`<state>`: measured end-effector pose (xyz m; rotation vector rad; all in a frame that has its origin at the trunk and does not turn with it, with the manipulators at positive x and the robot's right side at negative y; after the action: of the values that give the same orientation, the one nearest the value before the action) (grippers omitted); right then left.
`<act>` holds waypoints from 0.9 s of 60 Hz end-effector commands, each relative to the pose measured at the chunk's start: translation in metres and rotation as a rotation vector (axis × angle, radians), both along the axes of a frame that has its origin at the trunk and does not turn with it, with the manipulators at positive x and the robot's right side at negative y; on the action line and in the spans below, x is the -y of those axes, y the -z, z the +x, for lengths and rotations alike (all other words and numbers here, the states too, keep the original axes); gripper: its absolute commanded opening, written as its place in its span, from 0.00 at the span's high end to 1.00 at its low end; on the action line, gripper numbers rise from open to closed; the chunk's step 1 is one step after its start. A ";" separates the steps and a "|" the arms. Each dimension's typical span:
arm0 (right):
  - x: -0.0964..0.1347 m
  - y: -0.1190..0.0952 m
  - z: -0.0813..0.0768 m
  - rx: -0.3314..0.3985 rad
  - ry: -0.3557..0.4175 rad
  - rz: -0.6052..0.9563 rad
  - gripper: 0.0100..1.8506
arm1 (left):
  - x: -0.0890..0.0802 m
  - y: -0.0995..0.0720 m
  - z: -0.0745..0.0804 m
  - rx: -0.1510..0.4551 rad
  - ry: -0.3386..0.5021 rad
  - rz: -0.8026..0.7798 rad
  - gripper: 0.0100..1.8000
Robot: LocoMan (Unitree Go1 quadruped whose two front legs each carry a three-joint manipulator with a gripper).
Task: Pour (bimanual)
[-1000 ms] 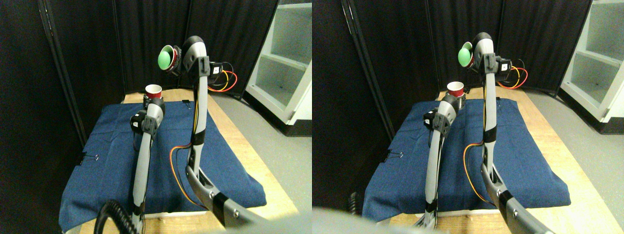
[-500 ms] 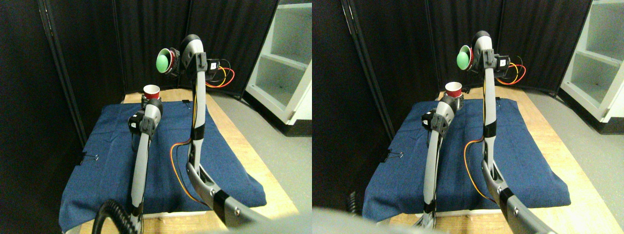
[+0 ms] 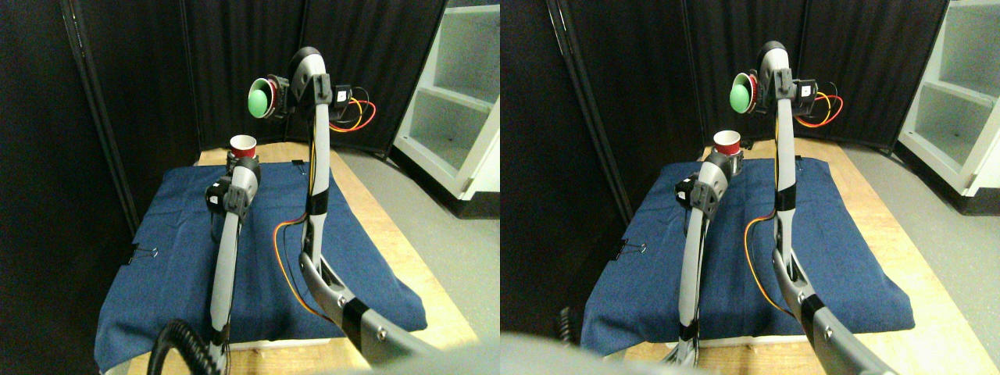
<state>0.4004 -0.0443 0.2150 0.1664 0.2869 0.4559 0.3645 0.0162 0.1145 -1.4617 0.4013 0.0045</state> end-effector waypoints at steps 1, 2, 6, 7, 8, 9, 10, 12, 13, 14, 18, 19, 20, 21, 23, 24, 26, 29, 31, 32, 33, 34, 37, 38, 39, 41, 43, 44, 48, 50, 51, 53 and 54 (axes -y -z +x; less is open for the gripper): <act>-0.001 0.000 0.002 0.009 0.002 0.022 0.83 | 0.003 -0.004 0.002 0.021 0.013 -0.012 0.82; -0.001 0.000 0.002 0.009 0.002 0.022 0.83 | 0.003 -0.004 0.002 0.021 0.013 -0.012 0.82; 0.001 0.000 0.002 0.041 0.003 0.023 0.83 | 0.002 -0.003 0.004 0.015 0.017 -0.002 0.82; 0.001 0.000 0.002 0.045 0.000 0.024 0.83 | 0.001 -0.003 0.004 0.015 0.018 -0.001 0.82; 0.001 0.000 0.003 0.053 -0.007 0.027 0.83 | 0.001 -0.002 0.004 0.014 0.019 0.001 0.82; 0.001 0.000 0.003 0.065 -0.009 0.024 0.83 | 0.001 -0.002 0.005 0.015 0.018 0.003 0.82; 0.002 0.000 0.004 0.069 -0.010 0.024 0.83 | 0.000 -0.002 0.005 0.015 0.016 0.004 0.82; 0.002 0.000 0.005 0.073 -0.017 0.024 0.83 | 0.000 -0.001 0.005 0.013 0.010 0.008 0.82; 0.002 0.000 0.005 0.081 -0.019 0.013 0.83 | 0.000 -0.001 0.006 0.013 0.010 0.008 0.82; 0.002 -0.001 0.004 0.085 -0.018 0.003 0.83 | 0.000 -0.001 0.006 0.013 0.012 0.006 0.82; 0.001 -0.001 0.005 0.104 -0.048 -0.012 0.83 | 0.000 0.000 0.008 0.015 0.026 0.002 0.82; 0.001 -0.001 0.005 0.106 -0.052 -0.013 0.83 | 0.000 0.000 0.008 0.014 0.026 0.003 0.82; 0.001 -0.001 0.005 0.110 -0.058 -0.017 0.83 | 0.000 0.000 0.008 0.014 0.026 0.005 0.82; 0.000 -0.002 0.004 0.108 -0.059 -0.026 0.83 | 0.000 0.001 0.008 0.015 0.028 0.008 0.82; 0.000 -0.002 0.004 0.109 -0.059 -0.031 0.83 | 0.000 0.001 0.008 0.015 0.029 0.008 0.82; 0.000 -0.002 0.004 0.114 -0.062 -0.040 0.83 | 0.000 0.001 0.009 0.015 0.030 0.006 0.82; -0.001 -0.002 0.004 0.107 -0.059 -0.035 0.83 | 0.000 0.001 0.009 0.016 0.034 -0.001 0.82; -0.002 -0.002 0.005 0.097 -0.049 -0.023 0.83 | -0.001 0.001 0.009 0.017 0.030 0.007 0.82; -0.002 -0.002 0.005 0.080 -0.021 -0.012 0.83 | -0.001 0.000 0.010 0.016 0.026 0.006 0.82; -0.002 -0.001 0.006 0.078 -0.016 -0.005 0.83 | -0.001 0.000 0.010 0.015 0.025 0.006 0.82; -0.002 -0.001 0.007 0.078 -0.017 0.017 0.83 | -0.002 0.000 0.010 0.014 0.023 0.005 0.82; -0.002 -0.001 0.007 0.078 -0.017 0.017 0.83 | -0.002 0.000 0.010 0.014 0.023 0.005 0.82; -0.001 0.000 0.008 0.057 0.020 0.092 0.82 | -0.003 0.000 0.010 0.016 0.022 0.004 0.82; 0.000 0.001 0.008 0.052 0.034 0.111 0.82 | -0.003 0.000 0.010 0.017 0.021 0.006 0.82; 0.001 0.001 0.009 0.041 0.067 0.151 0.82 | -0.004 0.000 0.010 0.019 0.023 0.006 0.82; 0.002 0.002 0.010 0.033 0.114 0.201 0.82 | -0.005 0.000 0.011 0.019 0.024 0.007 0.82; 0.005 0.003 0.009 0.011 0.177 0.264 0.82 | -0.007 0.000 0.012 0.022 0.025 0.014 0.82; 0.006 0.004 0.009 -0.002 0.201 0.290 0.82 | -0.008 0.000 0.012 0.024 0.026 0.016 0.82; 0.013 0.006 0.010 -0.075 0.311 0.453 0.81 | -0.014 0.001 0.015 0.027 0.027 0.020 0.82; 0.014 0.007 0.010 -0.075 0.317 0.464 0.81 | -0.015 0.001 0.015 0.028 0.027 0.018 0.82; 0.015 0.007 0.011 -0.078 0.323 0.483 0.81 | -0.016 0.001 0.016 0.028 0.027 0.018 0.82; 0.020 0.009 0.015 -0.099 0.358 0.578 0.80 | -0.018 0.001 0.017 0.029 0.028 0.029 0.82; 0.021 0.010 0.015 -0.108 0.375 0.595 0.80 | -0.019 0.001 0.017 0.031 0.029 0.035 0.82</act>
<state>0.4125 -0.0631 0.2009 0.7196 0.2522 0.1580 0.3773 0.0340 0.1052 -1.4125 0.4298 0.0084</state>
